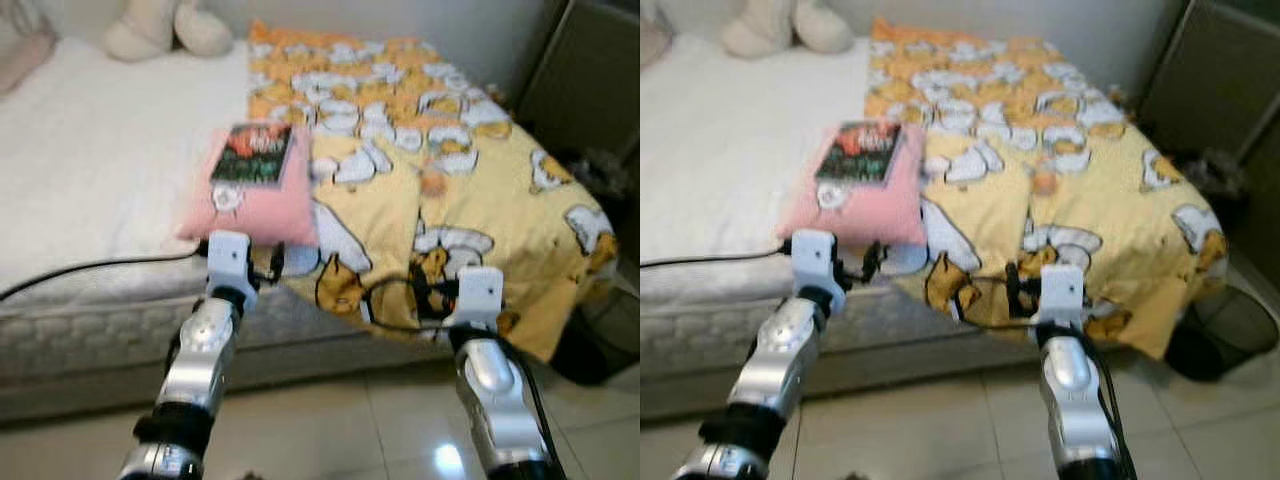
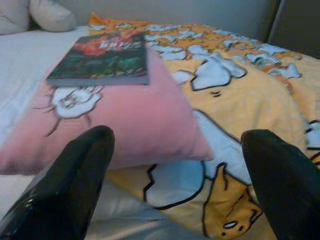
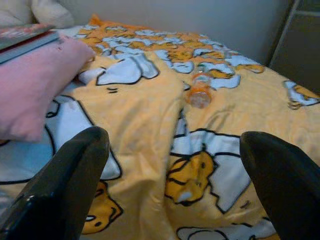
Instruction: Clean up the room
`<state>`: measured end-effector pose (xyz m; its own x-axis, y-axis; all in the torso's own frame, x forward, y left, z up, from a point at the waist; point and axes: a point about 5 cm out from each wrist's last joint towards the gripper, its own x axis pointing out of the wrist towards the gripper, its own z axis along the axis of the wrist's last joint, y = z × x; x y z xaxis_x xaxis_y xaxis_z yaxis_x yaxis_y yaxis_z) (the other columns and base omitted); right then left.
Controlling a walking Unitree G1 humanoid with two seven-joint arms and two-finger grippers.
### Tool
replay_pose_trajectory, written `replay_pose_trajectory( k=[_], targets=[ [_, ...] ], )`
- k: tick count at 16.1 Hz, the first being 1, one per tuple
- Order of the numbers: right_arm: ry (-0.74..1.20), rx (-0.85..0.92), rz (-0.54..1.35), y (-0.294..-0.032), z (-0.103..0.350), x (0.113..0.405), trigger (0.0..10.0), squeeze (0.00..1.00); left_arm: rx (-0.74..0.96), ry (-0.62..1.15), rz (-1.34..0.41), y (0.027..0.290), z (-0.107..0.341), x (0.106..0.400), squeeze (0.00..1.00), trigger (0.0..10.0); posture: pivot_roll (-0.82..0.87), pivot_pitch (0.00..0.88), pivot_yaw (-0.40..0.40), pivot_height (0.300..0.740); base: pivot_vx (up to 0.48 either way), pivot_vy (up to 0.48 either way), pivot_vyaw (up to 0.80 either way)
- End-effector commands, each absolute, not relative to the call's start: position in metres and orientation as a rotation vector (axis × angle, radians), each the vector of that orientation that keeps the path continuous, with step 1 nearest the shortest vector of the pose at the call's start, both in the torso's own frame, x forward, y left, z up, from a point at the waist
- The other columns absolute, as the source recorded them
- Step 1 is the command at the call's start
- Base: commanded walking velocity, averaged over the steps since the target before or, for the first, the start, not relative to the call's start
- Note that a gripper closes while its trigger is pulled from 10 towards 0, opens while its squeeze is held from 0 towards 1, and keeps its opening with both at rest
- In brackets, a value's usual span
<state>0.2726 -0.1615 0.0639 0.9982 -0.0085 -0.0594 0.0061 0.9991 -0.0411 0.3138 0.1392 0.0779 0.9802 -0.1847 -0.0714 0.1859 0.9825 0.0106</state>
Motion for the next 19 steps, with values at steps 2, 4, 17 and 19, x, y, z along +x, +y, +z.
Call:
replay_pose_trajectory(
  k=[2,4,17,19],
  targets=[
    [-0.057,-0.037,-0.02,-0.157,0.096,0.293,10.0,0.0,0.087,-0.088,-0.2,0.117,0.122,0.341,0.0,10.0,-0.01,0.0,-0.001,0.74,0.431,0.0,0.0],
    [-0.052,-0.037,-0.025,-0.159,0.095,0.293,10.0,0.0,0.09,-0.088,-0.2,0.117,0.122,0.341,0.0,10.0,-0.02,0.0,-0.002,0.74,0.433,0.0,0.0],
    [-0.123,-0.027,-0.035,-0.164,0.104,0.285,10.0,0.0,-0.041,-0.146,-0.164,0.124,0.132,0.335,0.0,10.0,-0.02,0.0,0.002,0.74,0.335,0.0,0.0],
    [-0.162,-0.05,-0.036,-0.171,0.108,0.265,10.0,0.0,-0.064,-0.193,-0.161,0.138,0.143,0.324,0.0,10.0,-0.01,0.0,-0.005,0.74,0.0,0.0,0.0]
  ],
)
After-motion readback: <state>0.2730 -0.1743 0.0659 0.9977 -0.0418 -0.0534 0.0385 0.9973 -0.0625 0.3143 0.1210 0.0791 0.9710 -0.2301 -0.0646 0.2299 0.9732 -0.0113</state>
